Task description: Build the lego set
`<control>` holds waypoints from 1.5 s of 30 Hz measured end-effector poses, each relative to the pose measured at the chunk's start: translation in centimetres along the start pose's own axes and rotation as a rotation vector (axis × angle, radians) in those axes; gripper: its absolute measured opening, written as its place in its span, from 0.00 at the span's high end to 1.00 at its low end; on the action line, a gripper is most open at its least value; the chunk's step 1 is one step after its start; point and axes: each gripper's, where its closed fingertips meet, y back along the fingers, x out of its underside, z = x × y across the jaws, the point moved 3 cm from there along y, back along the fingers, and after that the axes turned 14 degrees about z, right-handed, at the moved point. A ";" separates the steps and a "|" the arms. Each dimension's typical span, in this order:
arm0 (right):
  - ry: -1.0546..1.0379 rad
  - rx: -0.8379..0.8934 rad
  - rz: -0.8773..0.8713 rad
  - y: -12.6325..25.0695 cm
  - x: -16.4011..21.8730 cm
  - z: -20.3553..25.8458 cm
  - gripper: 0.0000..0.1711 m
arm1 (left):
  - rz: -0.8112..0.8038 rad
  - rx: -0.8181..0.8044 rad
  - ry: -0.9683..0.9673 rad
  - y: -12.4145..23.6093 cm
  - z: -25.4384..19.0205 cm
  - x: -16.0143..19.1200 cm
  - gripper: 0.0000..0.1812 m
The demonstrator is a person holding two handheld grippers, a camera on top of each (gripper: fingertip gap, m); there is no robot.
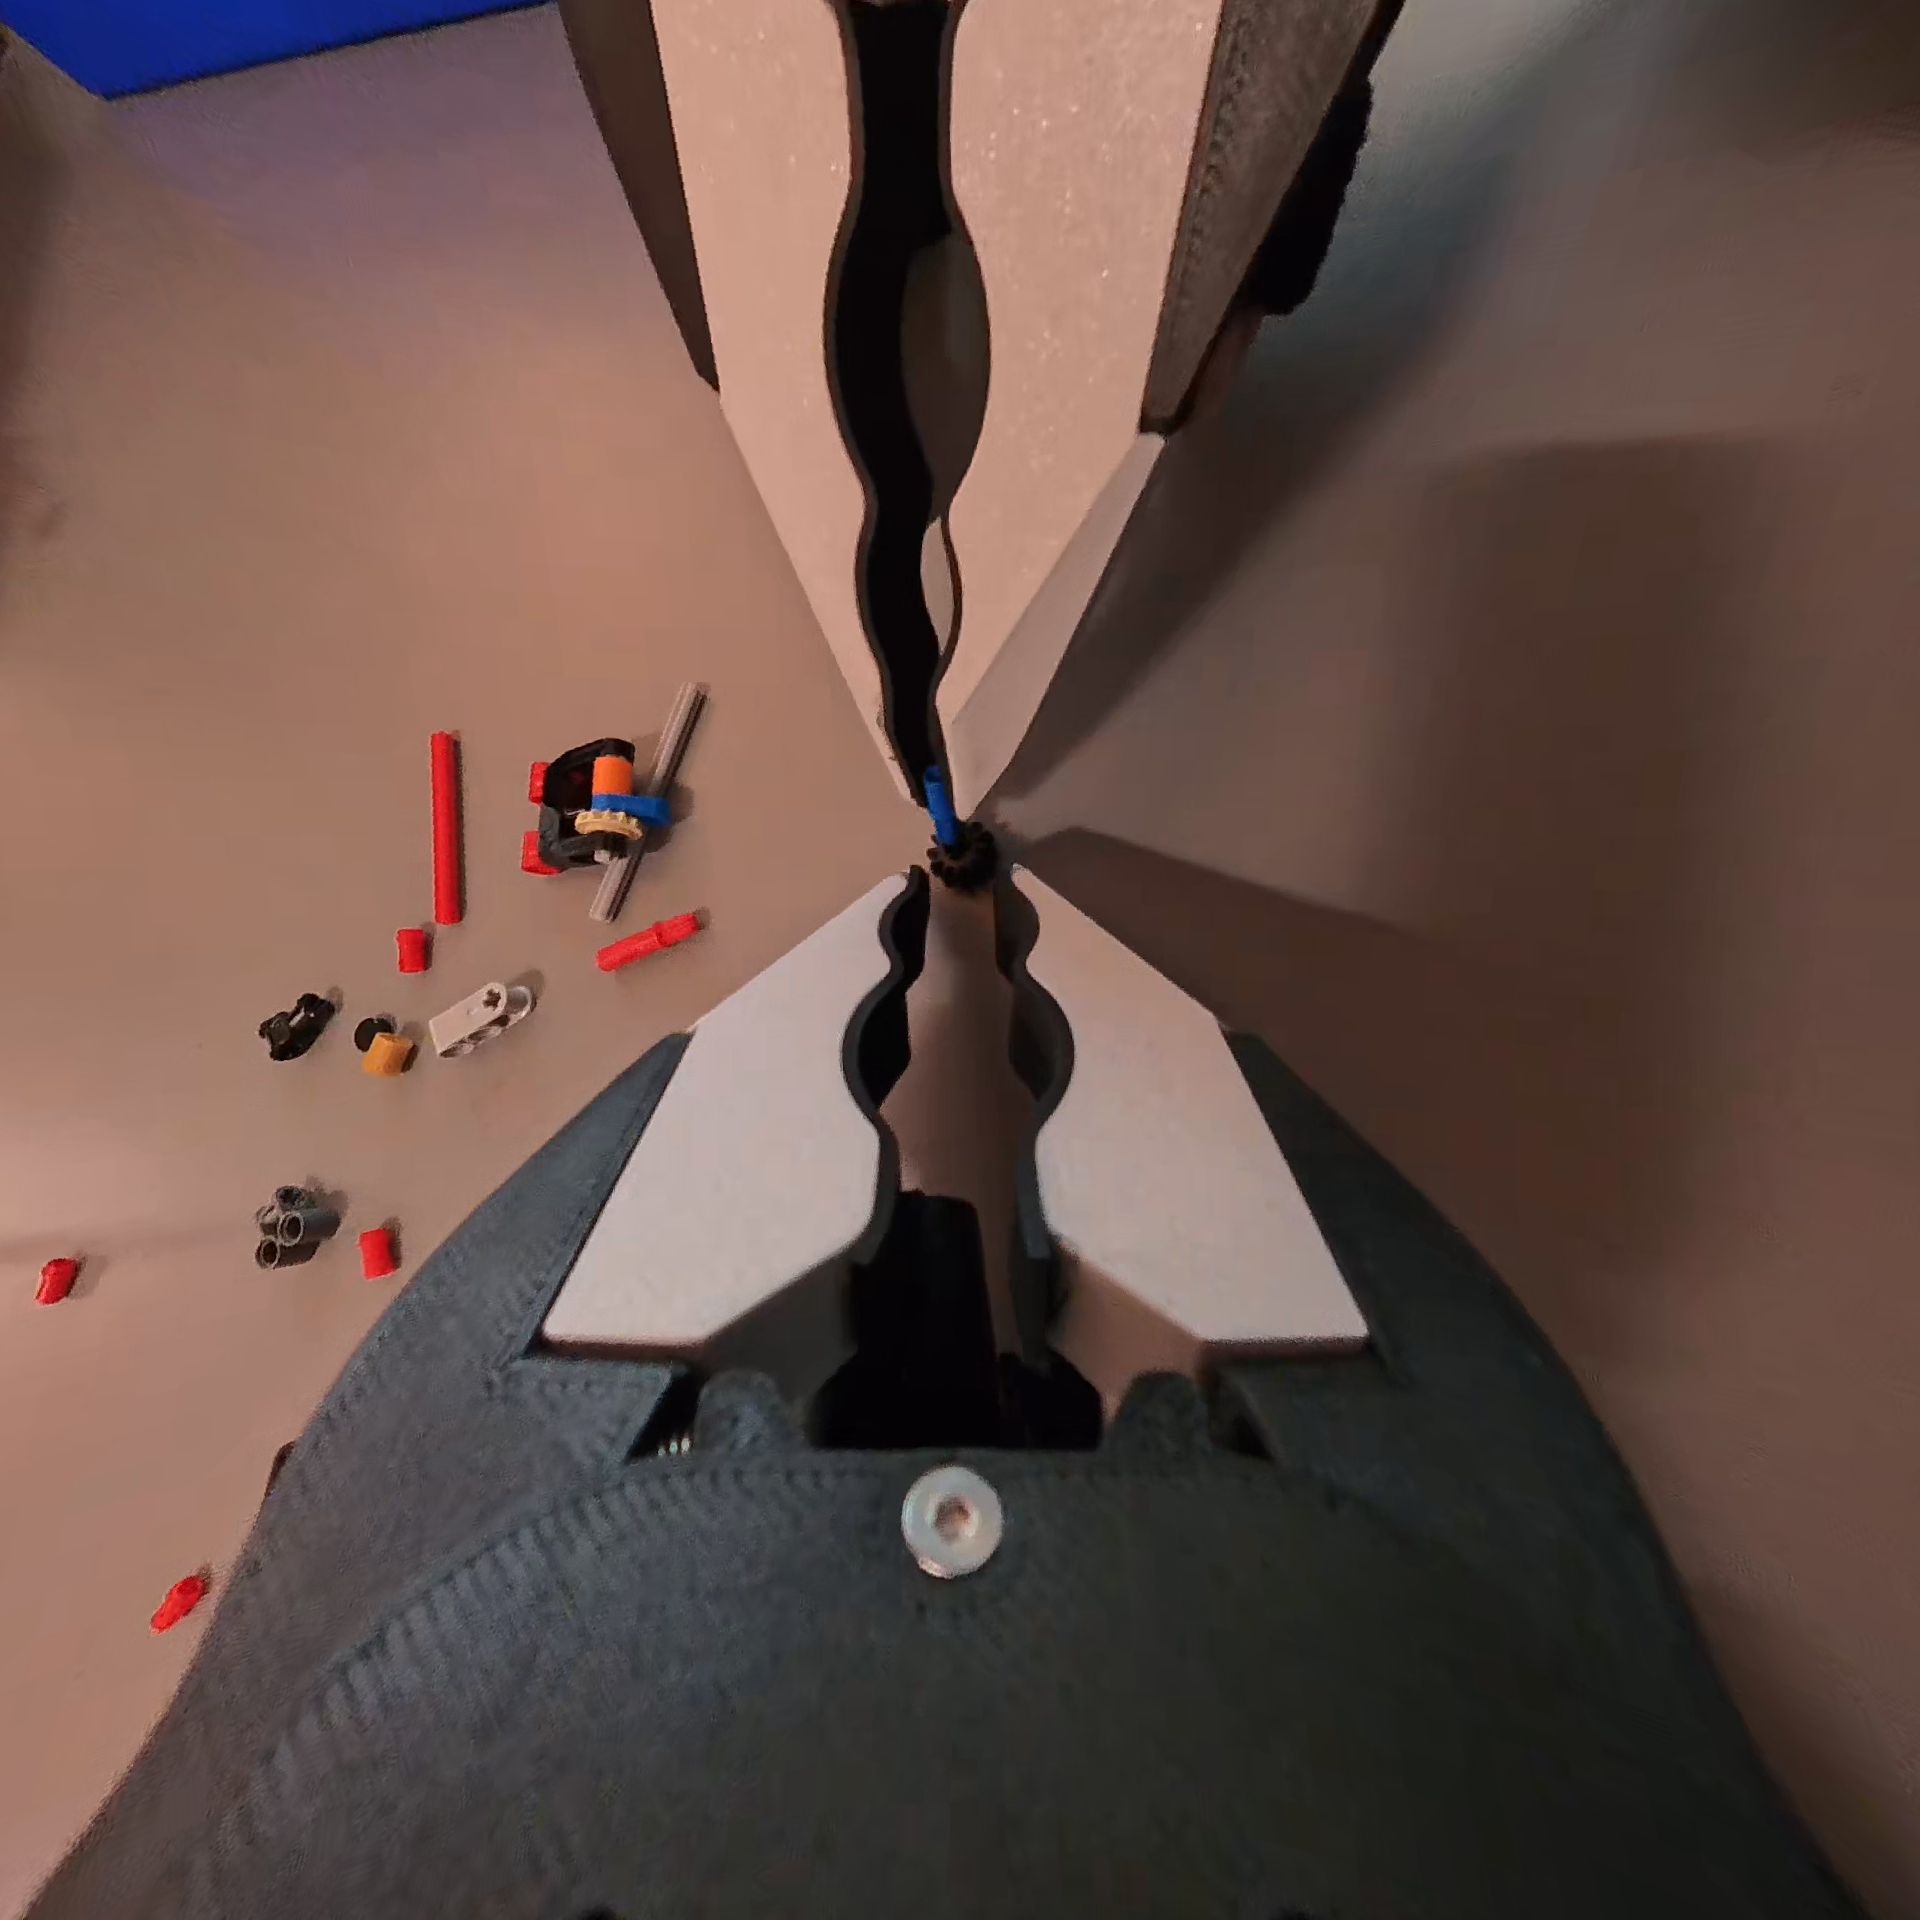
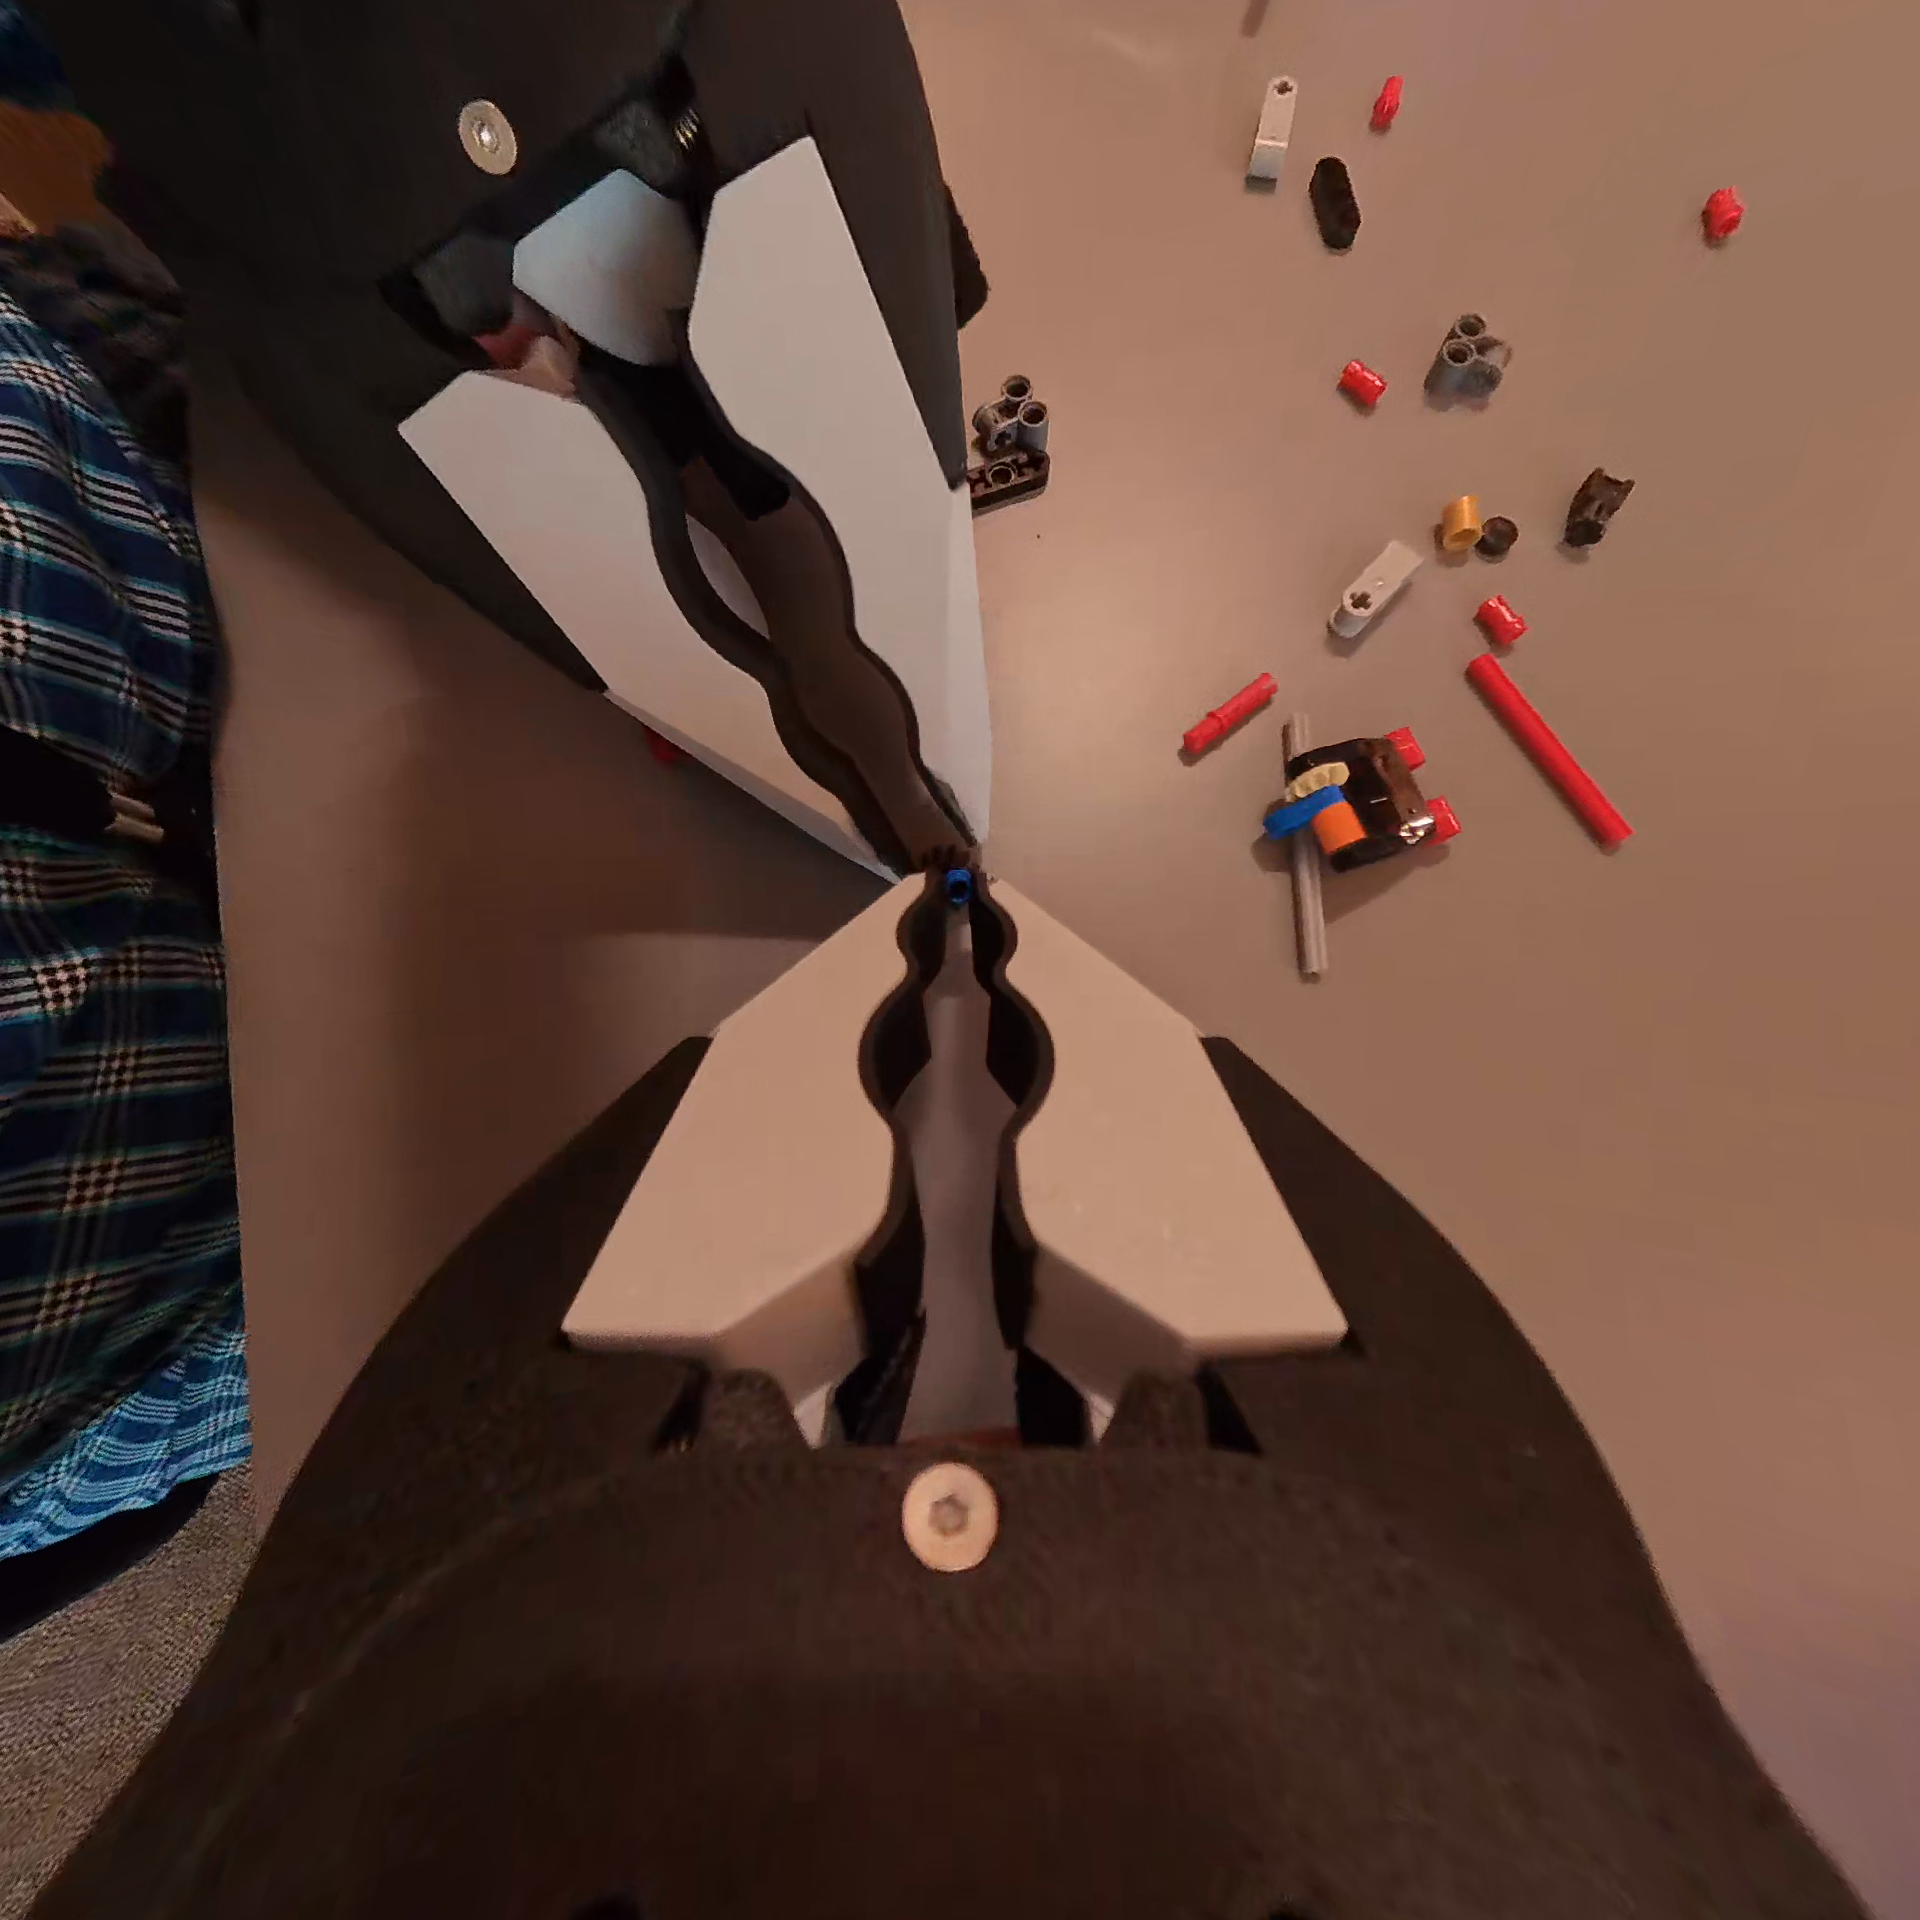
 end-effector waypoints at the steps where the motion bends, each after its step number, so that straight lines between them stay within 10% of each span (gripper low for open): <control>1: 0.005 -0.001 0.004 0.0 0.0 0.1 0.99 | -0.004 0.004 0.002 0.0 0.0 0.0 0.94; 45: 0.108 -0.018 0.347 -0.2 -0.7 -0.3 0.99 | -0.031 -0.016 -0.068 -0.4 0.2 -0.2 0.97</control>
